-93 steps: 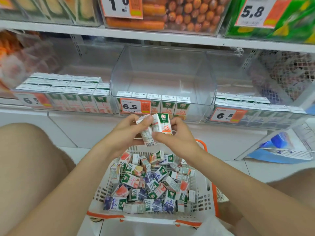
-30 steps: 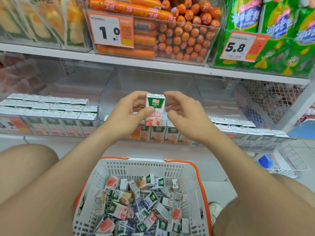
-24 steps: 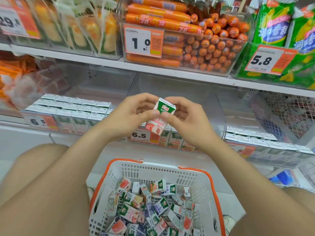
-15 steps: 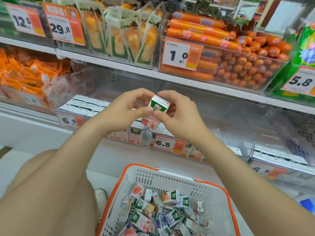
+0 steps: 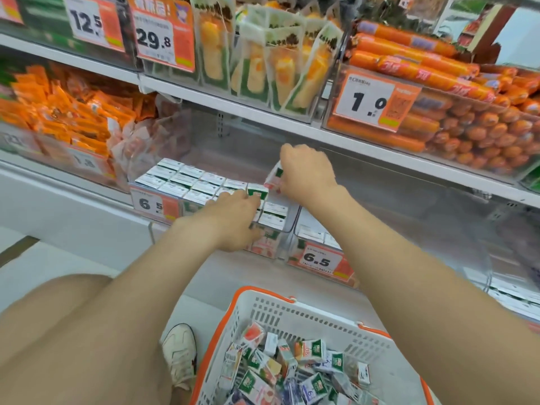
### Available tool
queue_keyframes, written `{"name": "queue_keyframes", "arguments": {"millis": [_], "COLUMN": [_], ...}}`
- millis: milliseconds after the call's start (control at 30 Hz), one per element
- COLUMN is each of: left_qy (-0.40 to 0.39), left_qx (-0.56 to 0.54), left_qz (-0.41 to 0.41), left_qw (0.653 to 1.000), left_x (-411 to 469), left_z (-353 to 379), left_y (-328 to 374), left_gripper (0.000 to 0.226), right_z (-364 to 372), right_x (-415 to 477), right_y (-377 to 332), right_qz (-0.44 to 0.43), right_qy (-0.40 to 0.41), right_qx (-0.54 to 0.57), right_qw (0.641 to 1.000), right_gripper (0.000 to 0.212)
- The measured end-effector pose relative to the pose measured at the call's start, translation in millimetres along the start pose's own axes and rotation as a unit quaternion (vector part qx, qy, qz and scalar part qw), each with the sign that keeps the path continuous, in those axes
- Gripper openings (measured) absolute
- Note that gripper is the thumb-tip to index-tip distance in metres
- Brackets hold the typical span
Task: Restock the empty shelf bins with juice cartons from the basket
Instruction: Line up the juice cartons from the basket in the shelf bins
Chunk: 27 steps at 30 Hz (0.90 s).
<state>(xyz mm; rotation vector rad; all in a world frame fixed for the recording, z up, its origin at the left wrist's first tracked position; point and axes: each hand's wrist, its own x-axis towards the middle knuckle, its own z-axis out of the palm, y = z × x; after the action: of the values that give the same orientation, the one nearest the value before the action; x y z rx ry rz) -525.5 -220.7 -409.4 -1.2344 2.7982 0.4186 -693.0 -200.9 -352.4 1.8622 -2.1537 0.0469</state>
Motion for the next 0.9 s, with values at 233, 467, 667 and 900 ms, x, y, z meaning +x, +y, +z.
{"name": "queue_keyframes", "arguments": {"millis": [233,467,667,900], "left_qy": [0.022,0.003,0.001,0.092], "left_qx": [0.032,0.047,0.062,0.029], "left_qz": [0.005,-0.017,-0.021,-0.001], "left_qw": [0.999,0.999,0.998,0.995], "left_x": [-2.9,-6.9,-5.8,-20.2], "left_z": [2.3,0.3,2.4,8.3], "left_y": [2.8,16.0,18.2,19.5], "left_gripper": [0.046,0.042,0.045,0.039], "right_z": [-10.7,-5.2,18.6,13.8], "right_x": [-3.2,-15.0,-6.7,-11.5], "right_y": [2.8,1.1,-10.0,-5.0], "right_qz": [0.019,0.02,-0.055,-0.108], "right_qy": [-0.039,0.022,-0.091,-0.163], "right_qx": [0.045,-0.008,-0.075,-0.037], "right_qw": [0.998,1.0,0.991,0.98], "right_gripper": [0.018,0.019,0.019,0.008]}}
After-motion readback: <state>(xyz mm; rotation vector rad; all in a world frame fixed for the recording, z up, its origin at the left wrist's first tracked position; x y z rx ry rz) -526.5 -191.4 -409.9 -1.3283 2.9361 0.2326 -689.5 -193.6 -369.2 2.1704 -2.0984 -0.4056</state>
